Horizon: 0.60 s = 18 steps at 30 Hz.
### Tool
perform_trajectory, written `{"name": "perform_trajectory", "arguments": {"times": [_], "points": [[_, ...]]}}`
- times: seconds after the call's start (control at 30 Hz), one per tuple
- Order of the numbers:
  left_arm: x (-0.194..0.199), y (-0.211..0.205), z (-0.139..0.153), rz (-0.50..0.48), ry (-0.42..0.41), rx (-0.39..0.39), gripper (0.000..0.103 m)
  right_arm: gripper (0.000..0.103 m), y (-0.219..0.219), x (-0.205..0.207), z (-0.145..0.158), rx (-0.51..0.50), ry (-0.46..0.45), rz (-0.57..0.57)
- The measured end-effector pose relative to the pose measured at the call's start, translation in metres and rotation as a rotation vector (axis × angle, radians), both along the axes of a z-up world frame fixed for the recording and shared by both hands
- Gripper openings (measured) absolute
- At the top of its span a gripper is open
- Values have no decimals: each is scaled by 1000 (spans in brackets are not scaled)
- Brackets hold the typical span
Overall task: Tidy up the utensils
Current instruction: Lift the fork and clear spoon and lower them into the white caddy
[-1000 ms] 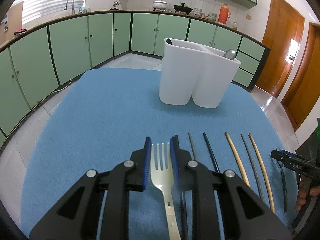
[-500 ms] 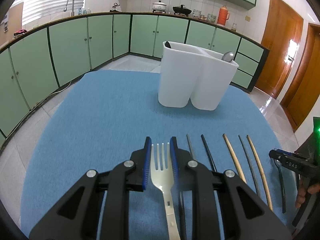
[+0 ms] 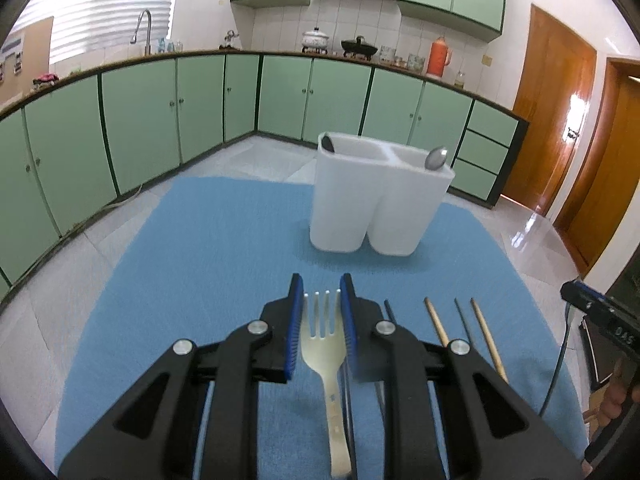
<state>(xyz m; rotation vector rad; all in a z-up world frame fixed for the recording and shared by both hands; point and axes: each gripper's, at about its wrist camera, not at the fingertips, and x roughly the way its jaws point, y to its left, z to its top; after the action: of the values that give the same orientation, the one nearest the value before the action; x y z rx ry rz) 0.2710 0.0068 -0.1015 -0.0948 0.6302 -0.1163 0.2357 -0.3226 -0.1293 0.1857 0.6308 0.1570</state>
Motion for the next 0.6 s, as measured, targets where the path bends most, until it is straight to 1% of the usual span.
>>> {"name": "perform_trajectory", "arguments": {"times": [0.1, 0.33, 0.6], "points": [[-2, -1, 11, -3, -27, -4, 18, 31, 4, -2, 17, 1, -53, 16], [-4, -2, 33, -13, -83, -13, 18, 31, 9, -4, 39, 3, -109, 34], [5, 0, 61, -13, -140, -39, 18, 31, 13, 6, 70, 2, -180, 62]]}}
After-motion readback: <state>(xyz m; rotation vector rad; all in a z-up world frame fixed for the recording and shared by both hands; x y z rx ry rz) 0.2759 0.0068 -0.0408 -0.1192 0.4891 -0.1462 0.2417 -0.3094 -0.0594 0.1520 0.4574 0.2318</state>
